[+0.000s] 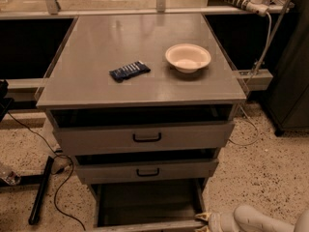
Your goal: Open bottom drawer
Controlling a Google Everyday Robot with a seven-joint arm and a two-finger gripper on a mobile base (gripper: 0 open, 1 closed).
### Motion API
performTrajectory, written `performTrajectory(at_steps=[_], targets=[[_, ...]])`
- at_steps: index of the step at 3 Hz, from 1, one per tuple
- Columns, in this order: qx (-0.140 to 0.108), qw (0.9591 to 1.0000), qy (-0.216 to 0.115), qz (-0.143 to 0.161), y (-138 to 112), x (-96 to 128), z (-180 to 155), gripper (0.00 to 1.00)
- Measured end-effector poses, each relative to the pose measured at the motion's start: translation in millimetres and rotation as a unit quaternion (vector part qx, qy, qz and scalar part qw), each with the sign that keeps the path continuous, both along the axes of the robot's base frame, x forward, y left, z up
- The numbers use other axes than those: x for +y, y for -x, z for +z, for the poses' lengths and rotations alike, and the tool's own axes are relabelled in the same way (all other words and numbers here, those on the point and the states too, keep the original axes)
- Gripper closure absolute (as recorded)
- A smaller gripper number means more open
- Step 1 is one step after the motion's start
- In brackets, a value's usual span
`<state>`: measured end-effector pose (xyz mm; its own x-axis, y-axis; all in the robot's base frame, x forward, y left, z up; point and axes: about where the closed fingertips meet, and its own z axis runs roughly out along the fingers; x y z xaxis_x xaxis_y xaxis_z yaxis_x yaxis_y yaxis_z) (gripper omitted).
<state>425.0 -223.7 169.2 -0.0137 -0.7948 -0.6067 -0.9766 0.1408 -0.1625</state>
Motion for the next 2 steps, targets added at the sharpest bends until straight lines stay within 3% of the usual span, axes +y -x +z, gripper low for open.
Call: performTrajectory(at_steps=[1,2], targets=[[0.000,1.0000,0.000,0.000,0.0,0.1,0.0,0.12],[0.000,1.0000,0.000,0.000,0.0,0.1,0.0,0.00]])
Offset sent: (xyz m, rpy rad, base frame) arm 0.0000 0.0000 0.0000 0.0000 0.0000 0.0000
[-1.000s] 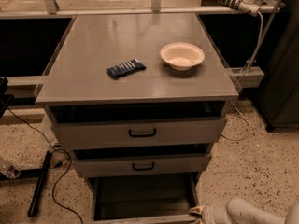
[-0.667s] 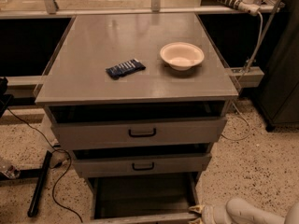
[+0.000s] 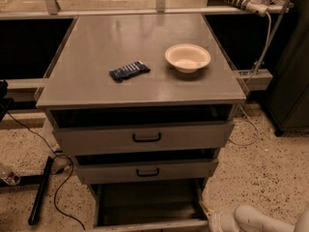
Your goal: Open bottom drawer
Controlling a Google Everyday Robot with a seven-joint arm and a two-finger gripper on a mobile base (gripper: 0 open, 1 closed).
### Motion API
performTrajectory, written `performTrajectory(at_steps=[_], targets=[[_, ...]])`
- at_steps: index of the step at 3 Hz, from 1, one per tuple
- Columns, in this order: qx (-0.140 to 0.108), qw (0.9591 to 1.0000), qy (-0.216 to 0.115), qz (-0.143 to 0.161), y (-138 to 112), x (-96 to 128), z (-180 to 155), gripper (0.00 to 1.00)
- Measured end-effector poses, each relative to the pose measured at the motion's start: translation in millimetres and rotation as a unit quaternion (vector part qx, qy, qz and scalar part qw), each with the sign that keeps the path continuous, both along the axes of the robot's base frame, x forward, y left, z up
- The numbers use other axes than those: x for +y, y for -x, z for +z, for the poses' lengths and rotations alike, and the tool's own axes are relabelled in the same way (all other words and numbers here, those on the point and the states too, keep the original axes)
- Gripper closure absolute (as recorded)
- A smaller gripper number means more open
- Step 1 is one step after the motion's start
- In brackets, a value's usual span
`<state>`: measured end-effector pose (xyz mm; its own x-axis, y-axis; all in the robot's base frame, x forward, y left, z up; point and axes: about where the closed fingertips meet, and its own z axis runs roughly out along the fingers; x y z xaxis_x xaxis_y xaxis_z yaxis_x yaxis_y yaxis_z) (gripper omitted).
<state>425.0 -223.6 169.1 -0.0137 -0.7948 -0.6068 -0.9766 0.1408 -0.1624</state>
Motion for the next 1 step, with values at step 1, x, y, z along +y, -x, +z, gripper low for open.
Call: performTrajectory(at_steps=[1], targets=[[0.000,1.0000,0.000,0.000,0.0,0.0,0.0,0.00]])
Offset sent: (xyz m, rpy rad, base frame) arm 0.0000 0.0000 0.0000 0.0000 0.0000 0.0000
